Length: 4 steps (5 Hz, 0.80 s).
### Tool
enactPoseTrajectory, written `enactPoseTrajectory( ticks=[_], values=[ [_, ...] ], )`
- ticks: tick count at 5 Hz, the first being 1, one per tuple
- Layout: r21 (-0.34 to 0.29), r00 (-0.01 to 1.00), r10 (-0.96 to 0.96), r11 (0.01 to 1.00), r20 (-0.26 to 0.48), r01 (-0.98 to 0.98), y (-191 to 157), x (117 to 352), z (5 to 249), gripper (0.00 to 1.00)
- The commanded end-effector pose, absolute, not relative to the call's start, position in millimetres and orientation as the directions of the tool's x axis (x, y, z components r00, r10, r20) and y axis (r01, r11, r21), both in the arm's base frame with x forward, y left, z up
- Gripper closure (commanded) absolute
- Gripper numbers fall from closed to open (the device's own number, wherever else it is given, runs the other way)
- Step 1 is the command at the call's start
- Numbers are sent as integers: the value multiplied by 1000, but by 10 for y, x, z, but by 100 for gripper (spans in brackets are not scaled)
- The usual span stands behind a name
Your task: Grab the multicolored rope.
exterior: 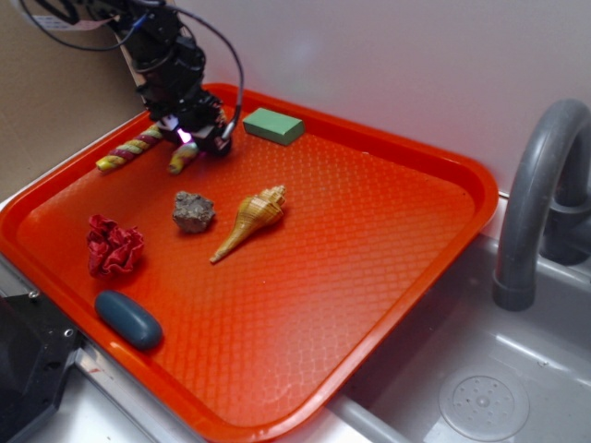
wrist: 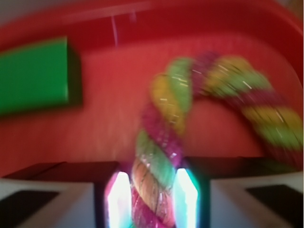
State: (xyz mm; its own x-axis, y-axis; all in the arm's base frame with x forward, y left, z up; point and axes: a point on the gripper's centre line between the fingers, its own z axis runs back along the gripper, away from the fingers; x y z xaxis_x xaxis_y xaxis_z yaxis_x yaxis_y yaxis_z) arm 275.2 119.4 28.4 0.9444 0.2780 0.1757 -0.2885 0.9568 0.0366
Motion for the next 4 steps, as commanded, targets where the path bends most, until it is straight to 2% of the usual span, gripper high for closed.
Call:
enactPoseTrajectory(
  ticks=[1, 2, 3, 4],
  values=[
    [237, 975, 215, 945, 63, -224, 1061, 2690, 990, 100],
    [228, 986, 167, 959, 22, -168, 763, 2592, 1414, 100],
    [177, 997, 80, 981, -17, -76, 488, 2461, 1747, 100],
    [174, 1000, 21, 985, -14, -18, 300, 2342, 1958, 100]
  ],
)
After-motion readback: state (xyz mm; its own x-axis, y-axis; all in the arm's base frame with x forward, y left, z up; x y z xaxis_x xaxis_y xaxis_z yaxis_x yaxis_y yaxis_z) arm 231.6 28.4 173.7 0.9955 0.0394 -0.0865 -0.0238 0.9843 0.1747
